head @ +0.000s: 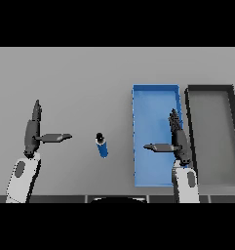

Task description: Pick up the blue pipe and place it into the blue bin.

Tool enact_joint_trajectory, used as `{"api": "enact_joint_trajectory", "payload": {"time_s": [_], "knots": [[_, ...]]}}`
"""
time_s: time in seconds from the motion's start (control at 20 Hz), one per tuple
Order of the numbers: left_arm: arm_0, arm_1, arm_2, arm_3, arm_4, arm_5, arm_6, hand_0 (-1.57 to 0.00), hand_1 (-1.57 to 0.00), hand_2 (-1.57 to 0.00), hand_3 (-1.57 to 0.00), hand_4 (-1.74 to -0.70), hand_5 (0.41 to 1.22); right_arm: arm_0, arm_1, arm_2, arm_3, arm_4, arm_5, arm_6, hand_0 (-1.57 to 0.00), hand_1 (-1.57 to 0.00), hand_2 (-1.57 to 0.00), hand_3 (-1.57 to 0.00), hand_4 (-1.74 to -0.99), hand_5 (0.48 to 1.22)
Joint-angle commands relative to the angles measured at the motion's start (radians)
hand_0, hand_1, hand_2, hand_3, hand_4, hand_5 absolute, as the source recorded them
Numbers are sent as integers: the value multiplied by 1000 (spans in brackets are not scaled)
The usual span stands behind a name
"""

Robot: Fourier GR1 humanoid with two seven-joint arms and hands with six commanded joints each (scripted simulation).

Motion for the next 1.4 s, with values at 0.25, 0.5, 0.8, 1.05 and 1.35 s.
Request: {"api": "enact_joint_trajectory", "payload": {"time_s": [0.25, 0.5, 0.8, 1.05, 1.35], "knots": [[19, -7, -9, -20, -8, 10, -16, 1, 1, 1, 1, -967, 594, 8, -15, -11, -4, -10, 6, -4, 1, 1, 1, 1, -1210, 594], [8, 181, -75, -14, -5, -293, -106, 1, 1, 1, 1, -969, 596, 71, -159, 105, -95, 196, 54, -96, 1, 1, 1, 1, -1192, 587], [70, 229, -116, -95, 15, -401, -171, 1, 1, 1, 1, -977, 583, 89, -158, 117, -129, 197, 61, -79, 1, 1, 1, 1, -1187, 579], [103, 256, -230, -241, -26, -449, -36, 1, 1, 1, 1, -1018, 512, 72, -153, 109, -125, 173, 71, -67, 1, 1, 1, 1, -1225, 580], [77, 186, -349, -246, -105, -475, 32, 1, 1, 1, 1, -1097, 466, 79, -157, 115, -137, 182, 72, -53, 1, 1, 1, 1, -1213, 571]]}}
